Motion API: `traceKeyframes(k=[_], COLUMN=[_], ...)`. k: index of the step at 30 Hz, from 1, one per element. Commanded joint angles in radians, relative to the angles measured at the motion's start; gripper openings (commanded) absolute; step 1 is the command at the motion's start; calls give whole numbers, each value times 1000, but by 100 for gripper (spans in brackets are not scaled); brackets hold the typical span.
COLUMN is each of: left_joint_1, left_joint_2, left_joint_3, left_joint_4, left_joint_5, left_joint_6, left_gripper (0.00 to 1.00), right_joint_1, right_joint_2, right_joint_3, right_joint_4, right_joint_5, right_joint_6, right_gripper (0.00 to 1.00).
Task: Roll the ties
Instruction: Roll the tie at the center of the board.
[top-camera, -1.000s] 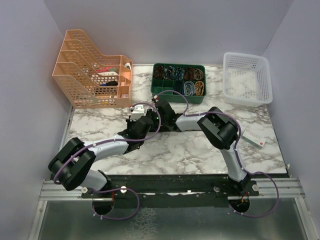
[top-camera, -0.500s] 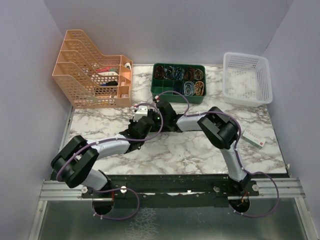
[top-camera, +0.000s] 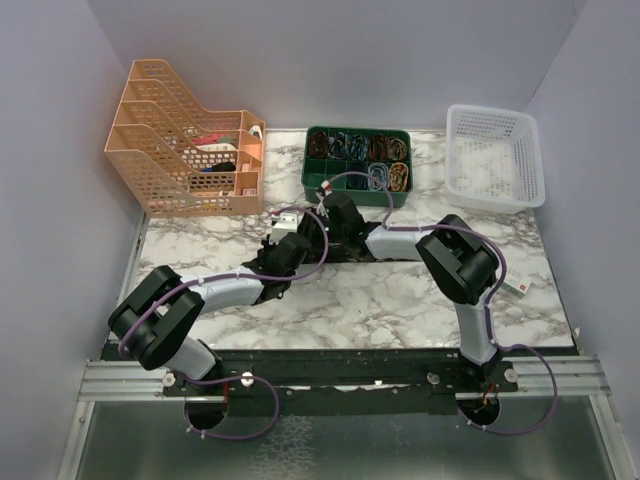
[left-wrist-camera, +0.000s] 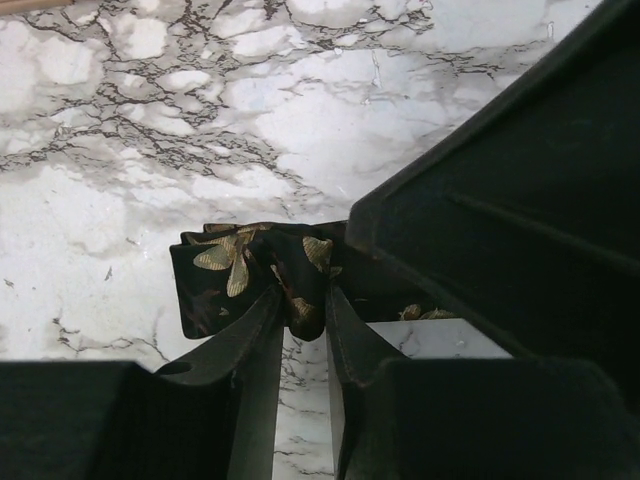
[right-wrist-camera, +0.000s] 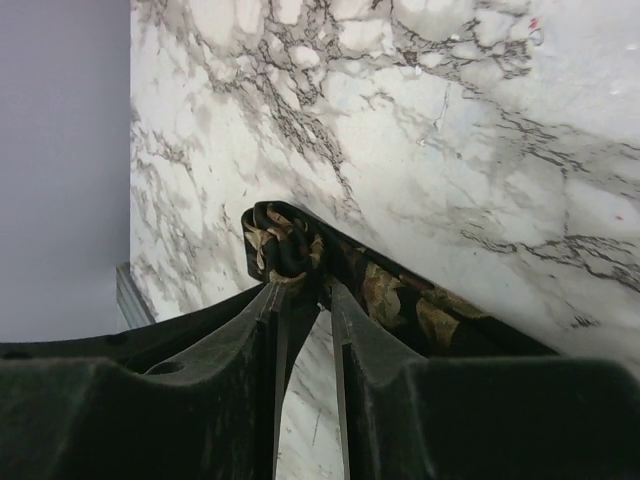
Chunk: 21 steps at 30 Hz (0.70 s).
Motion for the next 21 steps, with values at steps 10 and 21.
traceKeyframes(k=[10,21], left_joint_1=[-5,9], left_joint_2=[-43,-191], left_joint_3=[58,66], left_joint_4=[-42,-57], left_joint_5=[86,156], left_joint_6=[-6,1], left_gripper=[53,70], right_joint_1=[-72,-76], right_joint_2=[-208,-273], right_joint_3=[-145,-244], right_joint_4=[-62,167], right_joint_5=[108,87], right_joint_6=[-142,-359], right_gripper=[33,51])
